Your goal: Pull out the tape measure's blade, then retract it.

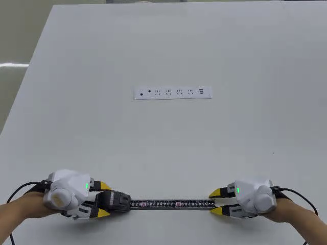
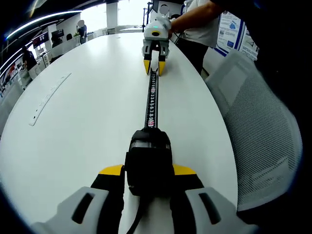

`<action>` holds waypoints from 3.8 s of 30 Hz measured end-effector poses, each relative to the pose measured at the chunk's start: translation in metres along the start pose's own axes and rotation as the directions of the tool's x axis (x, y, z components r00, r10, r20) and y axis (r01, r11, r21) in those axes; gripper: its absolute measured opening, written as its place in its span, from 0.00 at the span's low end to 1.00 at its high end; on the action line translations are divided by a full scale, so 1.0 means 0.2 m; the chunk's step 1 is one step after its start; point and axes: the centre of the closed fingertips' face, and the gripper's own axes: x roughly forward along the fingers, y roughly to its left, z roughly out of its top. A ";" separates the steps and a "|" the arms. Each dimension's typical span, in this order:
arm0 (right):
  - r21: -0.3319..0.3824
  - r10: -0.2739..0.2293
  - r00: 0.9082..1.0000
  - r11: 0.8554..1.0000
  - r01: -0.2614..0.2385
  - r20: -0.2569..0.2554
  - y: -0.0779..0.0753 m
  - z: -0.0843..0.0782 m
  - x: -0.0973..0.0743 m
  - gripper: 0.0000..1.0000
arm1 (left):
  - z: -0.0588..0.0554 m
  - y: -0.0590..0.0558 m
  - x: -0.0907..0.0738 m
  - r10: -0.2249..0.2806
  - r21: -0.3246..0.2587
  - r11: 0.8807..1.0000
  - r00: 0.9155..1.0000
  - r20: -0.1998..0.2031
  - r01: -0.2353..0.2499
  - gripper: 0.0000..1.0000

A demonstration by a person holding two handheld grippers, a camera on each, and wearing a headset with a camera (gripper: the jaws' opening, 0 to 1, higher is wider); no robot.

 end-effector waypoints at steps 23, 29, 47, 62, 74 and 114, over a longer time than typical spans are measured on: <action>0.050 -0.063 0.998 0.997 0.063 -0.007 0.01 -0.01 -0.04 0.30 | -0.01 0.00 0.00 0.011 -0.031 0.999 1.000 -0.012 -0.012 0.33; 0.091 -0.111 0.994 0.990 0.111 -0.004 0.01 0.00 -0.07 0.35 | 0.02 0.03 -0.03 0.059 -0.052 0.997 0.998 0.003 -0.059 0.40; 0.251 -0.272 0.962 0.932 0.260 0.015 0.10 0.10 -0.13 0.52 | 0.03 0.01 -0.15 0.205 -0.222 0.957 0.976 0.067 -0.186 0.51; 0.347 -0.361 0.932 0.876 0.334 0.015 0.22 0.20 -0.20 0.70 | 0.03 -0.11 -0.28 0.366 -0.409 0.865 0.923 0.114 -0.293 0.65; 0.398 -0.451 0.892 0.814 0.423 -0.026 0.26 0.25 -0.25 0.79 | 0.05 -0.19 -0.33 0.463 -0.482 0.793 0.883 0.079 -0.373 0.72; 0.520 -0.552 0.834 0.713 0.471 0.001 0.40 0.40 -0.31 0.99 | 0.12 -0.38 -0.36 0.590 -0.596 0.668 0.805 0.059 -0.445 0.96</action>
